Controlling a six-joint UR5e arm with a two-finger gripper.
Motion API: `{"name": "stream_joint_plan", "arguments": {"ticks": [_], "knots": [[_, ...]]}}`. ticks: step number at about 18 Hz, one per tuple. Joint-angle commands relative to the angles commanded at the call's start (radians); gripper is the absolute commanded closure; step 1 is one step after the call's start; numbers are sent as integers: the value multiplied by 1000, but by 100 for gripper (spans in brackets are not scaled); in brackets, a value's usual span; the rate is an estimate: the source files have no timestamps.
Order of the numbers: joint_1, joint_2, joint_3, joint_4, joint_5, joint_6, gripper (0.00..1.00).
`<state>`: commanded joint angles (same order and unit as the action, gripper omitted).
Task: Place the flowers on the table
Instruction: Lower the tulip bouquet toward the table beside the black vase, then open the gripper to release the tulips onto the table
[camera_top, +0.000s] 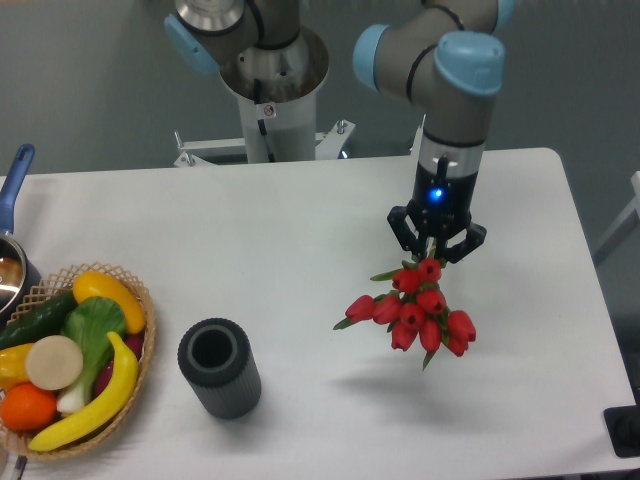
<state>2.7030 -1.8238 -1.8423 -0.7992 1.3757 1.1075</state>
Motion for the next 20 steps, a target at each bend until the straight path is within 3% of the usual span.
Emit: {"name": "stream_joint_plan", "arguments": {"ticks": [5,8,10,11,12,13,14,20], "knots": [[-40,-100,23,5,77,9,86],[-46,-126,25,6,80,9,83],[-46,-129,26,8,78,11,59],[-46,-138,32,8,77,11,53],[-46,-141,40,8,78,9,38],[-45,-143,44,12,80,11,11],[-43,-141,49,14,82,11,0],[-19,-103,104,14,82,11,0]]}}
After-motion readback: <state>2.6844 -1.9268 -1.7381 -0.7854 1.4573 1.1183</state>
